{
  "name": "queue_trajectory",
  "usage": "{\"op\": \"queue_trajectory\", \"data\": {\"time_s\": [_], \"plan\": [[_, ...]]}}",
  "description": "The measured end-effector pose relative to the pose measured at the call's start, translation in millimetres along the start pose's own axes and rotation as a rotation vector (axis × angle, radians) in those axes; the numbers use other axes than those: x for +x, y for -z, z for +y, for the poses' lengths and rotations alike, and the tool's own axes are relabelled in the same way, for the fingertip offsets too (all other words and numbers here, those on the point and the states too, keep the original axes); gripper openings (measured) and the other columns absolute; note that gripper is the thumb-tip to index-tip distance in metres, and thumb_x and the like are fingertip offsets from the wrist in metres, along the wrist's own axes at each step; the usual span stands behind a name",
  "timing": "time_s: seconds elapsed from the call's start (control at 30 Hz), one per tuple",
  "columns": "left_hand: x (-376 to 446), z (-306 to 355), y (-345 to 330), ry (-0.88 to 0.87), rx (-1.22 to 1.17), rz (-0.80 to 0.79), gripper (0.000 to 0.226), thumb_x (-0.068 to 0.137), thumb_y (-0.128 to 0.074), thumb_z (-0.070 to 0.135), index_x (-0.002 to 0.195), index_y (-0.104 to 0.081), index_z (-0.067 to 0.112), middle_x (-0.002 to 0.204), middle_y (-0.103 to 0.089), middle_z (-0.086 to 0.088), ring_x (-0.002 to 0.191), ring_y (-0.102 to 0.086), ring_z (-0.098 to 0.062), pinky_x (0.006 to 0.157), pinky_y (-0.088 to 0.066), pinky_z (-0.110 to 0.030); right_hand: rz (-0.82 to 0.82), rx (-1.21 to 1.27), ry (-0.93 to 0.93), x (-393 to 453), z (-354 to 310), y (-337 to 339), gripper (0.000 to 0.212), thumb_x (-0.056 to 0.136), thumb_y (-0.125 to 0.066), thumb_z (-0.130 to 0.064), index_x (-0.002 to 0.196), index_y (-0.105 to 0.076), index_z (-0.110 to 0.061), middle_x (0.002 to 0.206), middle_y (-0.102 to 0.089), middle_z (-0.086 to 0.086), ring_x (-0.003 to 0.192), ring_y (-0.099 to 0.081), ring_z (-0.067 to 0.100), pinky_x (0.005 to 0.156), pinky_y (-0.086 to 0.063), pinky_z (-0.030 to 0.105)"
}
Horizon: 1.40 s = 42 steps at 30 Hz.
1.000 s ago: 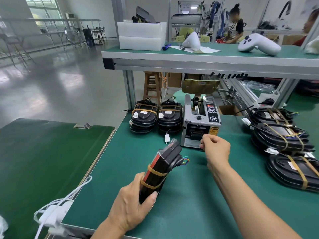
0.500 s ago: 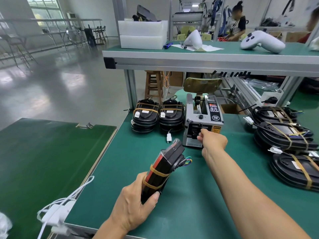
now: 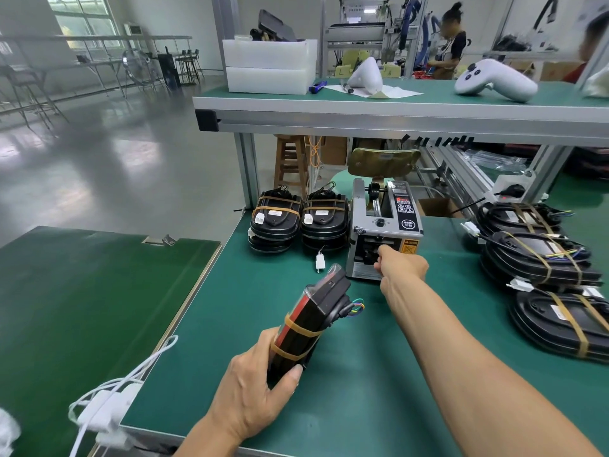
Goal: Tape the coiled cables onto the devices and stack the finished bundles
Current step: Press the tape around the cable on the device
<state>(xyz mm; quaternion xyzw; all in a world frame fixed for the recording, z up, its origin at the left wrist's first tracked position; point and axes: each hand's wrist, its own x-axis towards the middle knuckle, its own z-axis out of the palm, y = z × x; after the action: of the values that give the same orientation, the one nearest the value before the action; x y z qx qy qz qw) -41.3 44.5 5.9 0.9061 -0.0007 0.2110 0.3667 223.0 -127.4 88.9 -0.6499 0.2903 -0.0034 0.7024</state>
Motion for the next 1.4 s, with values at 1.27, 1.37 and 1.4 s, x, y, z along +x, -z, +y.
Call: {"op": "queue_trajectory", "data": {"time_s": [1.27,1.37,1.4], "plan": [[1,0,-2,0.014,0.010,0.012,0.034,0.091,-0.064,0.051,0.120,-0.046,0.045,0.078,-0.056,0.028,0.065,-0.050,-0.001,0.064,-0.042,-0.012,-0.925,-0.064,0.255,-108,5,72,0.029,0.090,-0.072,-0.002,0.065,-0.078,-0.013,0.102,-0.081,0.001,0.118,-0.066,0.002,0.097,-0.045,0.036],[1,0,-2,0.015,0.008,0.012,0.036,0.091,-0.064,0.050,0.122,-0.047,0.044,0.079,-0.057,0.028,0.065,-0.051,-0.001,0.064,-0.043,-0.014,-0.911,-0.075,0.254,-107,6,71,0.023,0.090,-0.072,-0.002,0.069,-0.079,-0.010,0.102,-0.081,0.000,0.116,-0.067,0.001,0.095,-0.045,0.035],[1,0,-2,0.016,0.009,0.010,0.036,0.092,-0.064,0.050,0.123,-0.047,0.043,0.079,-0.057,0.028,0.066,-0.051,-0.001,0.064,-0.044,-0.015,-0.908,-0.079,0.254,-106,7,71,0.019,0.090,-0.072,-0.002,0.073,-0.079,-0.007,0.102,-0.081,0.001,0.114,-0.067,-0.002,0.094,-0.045,0.034]]}}
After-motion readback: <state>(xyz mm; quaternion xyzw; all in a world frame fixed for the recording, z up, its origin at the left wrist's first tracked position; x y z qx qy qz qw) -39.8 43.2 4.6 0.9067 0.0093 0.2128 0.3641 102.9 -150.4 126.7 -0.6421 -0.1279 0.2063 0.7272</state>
